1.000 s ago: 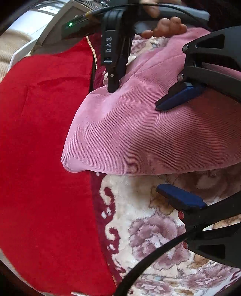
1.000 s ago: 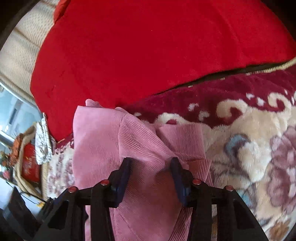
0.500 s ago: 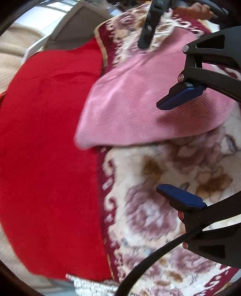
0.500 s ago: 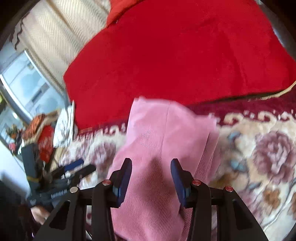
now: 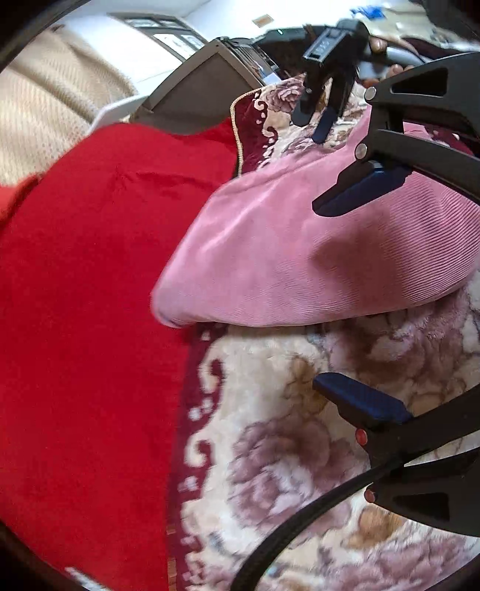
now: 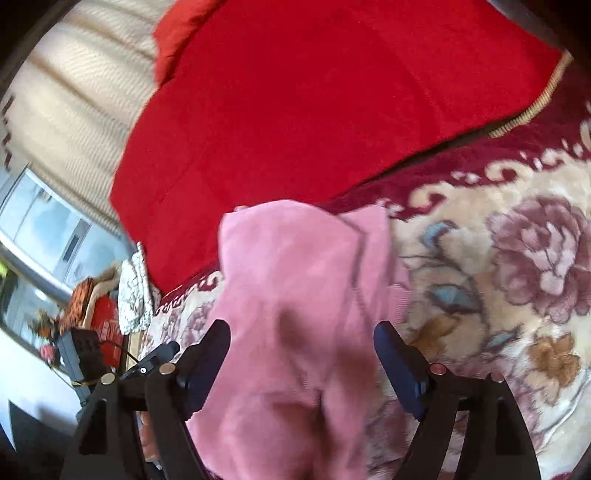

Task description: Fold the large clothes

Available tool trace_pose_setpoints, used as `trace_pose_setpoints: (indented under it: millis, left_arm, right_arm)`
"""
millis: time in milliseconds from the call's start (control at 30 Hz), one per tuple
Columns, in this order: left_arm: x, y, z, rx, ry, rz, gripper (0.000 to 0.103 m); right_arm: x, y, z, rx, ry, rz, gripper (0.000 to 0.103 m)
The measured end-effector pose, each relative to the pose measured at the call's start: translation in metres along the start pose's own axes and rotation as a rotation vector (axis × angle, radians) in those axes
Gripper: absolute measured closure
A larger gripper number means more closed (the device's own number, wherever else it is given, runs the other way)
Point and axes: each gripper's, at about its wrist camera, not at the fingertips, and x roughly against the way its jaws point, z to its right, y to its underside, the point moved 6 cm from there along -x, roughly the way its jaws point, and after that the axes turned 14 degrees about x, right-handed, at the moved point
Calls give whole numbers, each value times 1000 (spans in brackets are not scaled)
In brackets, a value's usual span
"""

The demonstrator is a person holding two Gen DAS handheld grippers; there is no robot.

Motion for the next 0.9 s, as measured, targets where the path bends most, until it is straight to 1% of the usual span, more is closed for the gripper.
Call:
trace_pose_setpoints:
  millis: [67,133,167,267,300,333,400,467,533,633,667,733,800,833,900]
  left_arm:
    - [-11,1,-2,20,56,-46,16]
    - [-16,3,-1,28,74,-70,16]
    - [-20,3,0,28,77,-95,16]
    - [-28,5,5,30,117,-128,16]
    - [-29,5,7,38,139,-144,16]
    - [-31,5,9,42,158,-160,16]
    - [-40,7,11,45,198,-205,16]
    - [-48,10,14,38,215,-233,16]
    - [-51,12,19,18,212,-232,14]
    - [-53,15,25,-1,211,-229,14]
    - [-55,15,26,-1,212,-224,14]
    - [-56,16,28,-7,210,-209,17]
    - [-53,18,34,-41,187,-182,28]
    - [-52,19,38,-57,178,-169,30]
    - [-50,17,41,-66,171,-148,38]
  right_arm:
    - [-8,5,14,-38,-11,-31,19]
    - [-20,11,26,-63,-29,-73,19]
    - [-27,13,30,-76,-44,-92,19]
    - [-45,16,34,-109,-157,-127,19]
    - [-51,18,33,-110,-185,-136,19]
    - [-56,19,33,-109,-195,-141,18]
    - [-63,19,32,-104,-221,-134,14]
    - [-65,15,29,-91,-271,-103,11]
    - [-74,12,25,-83,-319,-88,11]
    - [-85,11,14,-34,-321,-89,11]
    - [-87,11,11,-21,-319,-87,12]
    - [-85,11,9,-19,-324,-86,19]
    - [-80,13,7,-12,-318,-89,35]
    - [-78,12,5,4,-296,-86,37]
    - [-74,13,-5,40,-257,-75,42]
